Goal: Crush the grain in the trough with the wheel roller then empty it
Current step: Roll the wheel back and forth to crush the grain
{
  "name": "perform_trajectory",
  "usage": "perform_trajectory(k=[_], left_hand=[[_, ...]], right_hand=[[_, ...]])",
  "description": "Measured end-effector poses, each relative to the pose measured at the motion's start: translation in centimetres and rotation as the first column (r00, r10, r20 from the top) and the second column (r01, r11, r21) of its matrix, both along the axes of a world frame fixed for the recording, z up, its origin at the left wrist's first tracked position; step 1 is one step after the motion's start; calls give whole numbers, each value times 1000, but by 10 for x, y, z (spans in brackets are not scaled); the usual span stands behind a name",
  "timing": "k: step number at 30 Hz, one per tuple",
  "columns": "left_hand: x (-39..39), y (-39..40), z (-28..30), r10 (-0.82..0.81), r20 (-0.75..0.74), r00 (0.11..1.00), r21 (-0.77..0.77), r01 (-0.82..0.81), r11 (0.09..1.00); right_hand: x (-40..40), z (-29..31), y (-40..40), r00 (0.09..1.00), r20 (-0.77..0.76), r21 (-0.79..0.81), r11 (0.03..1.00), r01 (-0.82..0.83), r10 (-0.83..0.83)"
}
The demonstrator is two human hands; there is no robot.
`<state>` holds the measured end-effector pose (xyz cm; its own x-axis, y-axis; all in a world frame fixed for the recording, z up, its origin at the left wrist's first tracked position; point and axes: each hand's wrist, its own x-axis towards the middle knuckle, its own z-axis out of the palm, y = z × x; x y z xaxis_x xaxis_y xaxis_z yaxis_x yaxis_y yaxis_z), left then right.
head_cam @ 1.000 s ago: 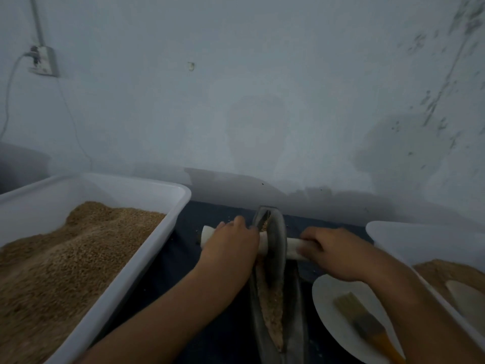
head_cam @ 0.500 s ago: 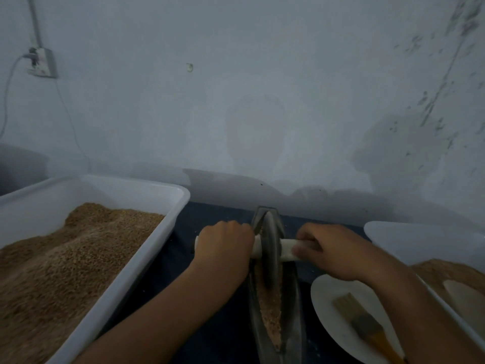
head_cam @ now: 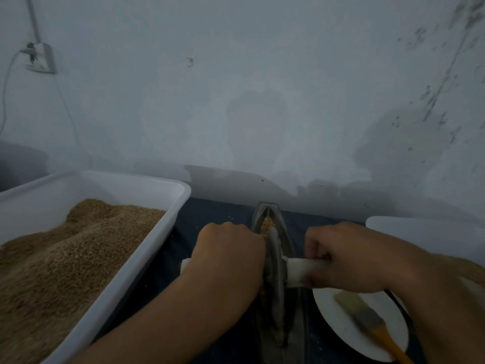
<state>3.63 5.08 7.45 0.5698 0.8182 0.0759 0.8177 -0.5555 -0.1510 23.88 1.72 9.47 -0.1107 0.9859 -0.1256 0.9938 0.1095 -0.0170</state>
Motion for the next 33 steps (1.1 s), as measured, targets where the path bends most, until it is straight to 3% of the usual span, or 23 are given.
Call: perform_trajectory(k=[6,9,12,15,18,22,24,28,33], left_hand=[[10,31,-27,43,123,991,67,-52,996],[14,53,-46,2,224,975,167,-40,985],[14,64,-54,-4,294,956,172,-49,984],[14,67,-54,14,307,952,152,-64,986],[13,63,-48,37,258,965,134,-74,988],[12,47,-30,35,138,990,97,-49,994],[10,34,-21,13,100,995,64,-19,998],[8,9,-7,-7,27,1000,13,6,1000],[-1,2,-1,-6,-22,1000,-64,4,998]], right_hand=[[21,-34,39,993,-103,60,996,68,-62],[29,-55,57,992,-112,246,965,91,-65],[26,-70,69,998,-10,471,880,62,-65],[21,-74,72,997,-3,552,831,65,-76],[23,-69,69,999,-34,495,867,54,-42],[30,-48,51,984,-179,167,984,55,-24],[27,-34,38,989,-147,62,998,31,-22],[10,-10,13,998,-48,-20,999,-30,29],[-5,1,-3,994,-95,-6,999,-50,50]])
